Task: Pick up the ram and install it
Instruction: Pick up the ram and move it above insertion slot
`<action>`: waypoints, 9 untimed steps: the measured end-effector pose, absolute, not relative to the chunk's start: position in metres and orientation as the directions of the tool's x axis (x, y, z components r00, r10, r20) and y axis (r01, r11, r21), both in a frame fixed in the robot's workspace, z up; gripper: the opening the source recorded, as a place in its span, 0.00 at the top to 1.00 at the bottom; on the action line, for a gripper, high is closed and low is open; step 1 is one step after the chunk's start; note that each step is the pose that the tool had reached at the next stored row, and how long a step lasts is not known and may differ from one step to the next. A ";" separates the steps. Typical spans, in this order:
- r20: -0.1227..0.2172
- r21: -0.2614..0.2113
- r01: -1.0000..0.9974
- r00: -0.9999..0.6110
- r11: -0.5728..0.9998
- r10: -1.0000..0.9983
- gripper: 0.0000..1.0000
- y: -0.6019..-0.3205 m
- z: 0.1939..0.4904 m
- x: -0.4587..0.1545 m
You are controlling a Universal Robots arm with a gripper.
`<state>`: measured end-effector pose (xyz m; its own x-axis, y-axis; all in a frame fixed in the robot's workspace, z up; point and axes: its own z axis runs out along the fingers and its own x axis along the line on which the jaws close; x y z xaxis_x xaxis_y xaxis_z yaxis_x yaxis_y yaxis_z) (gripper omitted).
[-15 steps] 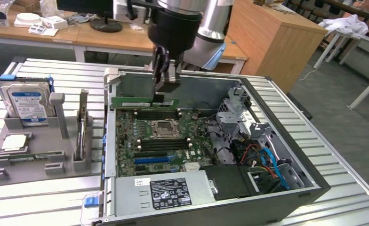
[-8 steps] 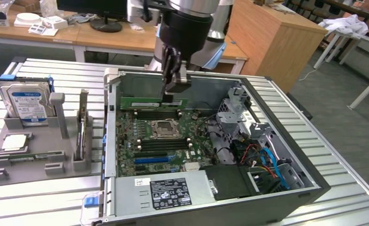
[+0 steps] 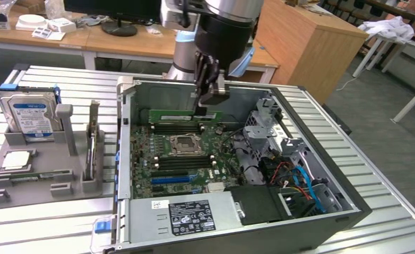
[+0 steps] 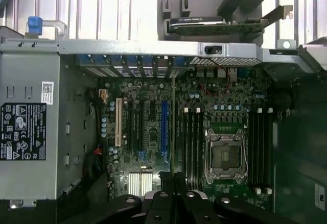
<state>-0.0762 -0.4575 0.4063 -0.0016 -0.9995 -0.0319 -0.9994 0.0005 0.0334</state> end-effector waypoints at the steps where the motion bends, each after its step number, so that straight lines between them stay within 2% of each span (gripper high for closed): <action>1: -0.032 0.033 -0.999 -0.002 0.001 -0.999 0.88 -0.457 0.406 -0.074; 9: -0.032 0.033 -0.999 -0.002 0.000 -0.999 0.88 -0.458 0.406 -0.054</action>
